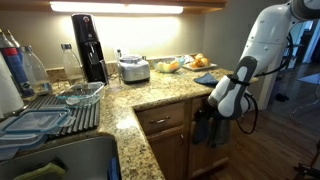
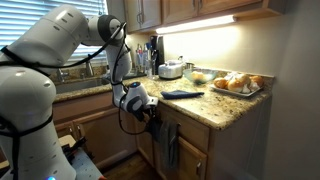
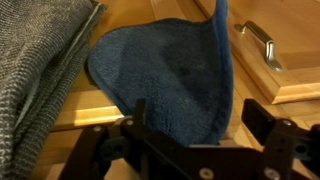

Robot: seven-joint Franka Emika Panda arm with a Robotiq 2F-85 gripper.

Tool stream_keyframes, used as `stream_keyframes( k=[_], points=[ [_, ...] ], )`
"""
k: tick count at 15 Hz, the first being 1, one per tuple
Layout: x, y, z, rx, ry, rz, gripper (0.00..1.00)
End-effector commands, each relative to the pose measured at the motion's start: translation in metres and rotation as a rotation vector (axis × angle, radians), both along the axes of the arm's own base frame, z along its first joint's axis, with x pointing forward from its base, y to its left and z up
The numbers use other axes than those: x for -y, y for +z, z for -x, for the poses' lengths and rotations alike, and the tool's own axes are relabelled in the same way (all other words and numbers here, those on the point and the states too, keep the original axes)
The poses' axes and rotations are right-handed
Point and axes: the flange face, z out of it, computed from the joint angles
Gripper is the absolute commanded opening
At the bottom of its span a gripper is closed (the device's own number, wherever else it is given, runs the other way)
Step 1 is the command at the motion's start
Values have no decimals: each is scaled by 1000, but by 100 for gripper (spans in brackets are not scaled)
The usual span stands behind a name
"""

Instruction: Take the oven mitts off the hanger and put them on the counter

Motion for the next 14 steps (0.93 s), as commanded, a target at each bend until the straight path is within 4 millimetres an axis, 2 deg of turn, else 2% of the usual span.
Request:
stream_keyframes(
  k=[1, 6, 10, 13, 14],
  points=[
    [3, -5, -2, 2, 1, 17, 67],
    [4, -5, -5, 5, -2, 16, 34],
    [6, 0, 9, -15, -13, 15, 10],
    [9, 4, 22, -34, -12, 19, 6],
    [10, 7, 26, -37, -12, 25, 8]
  ],
)
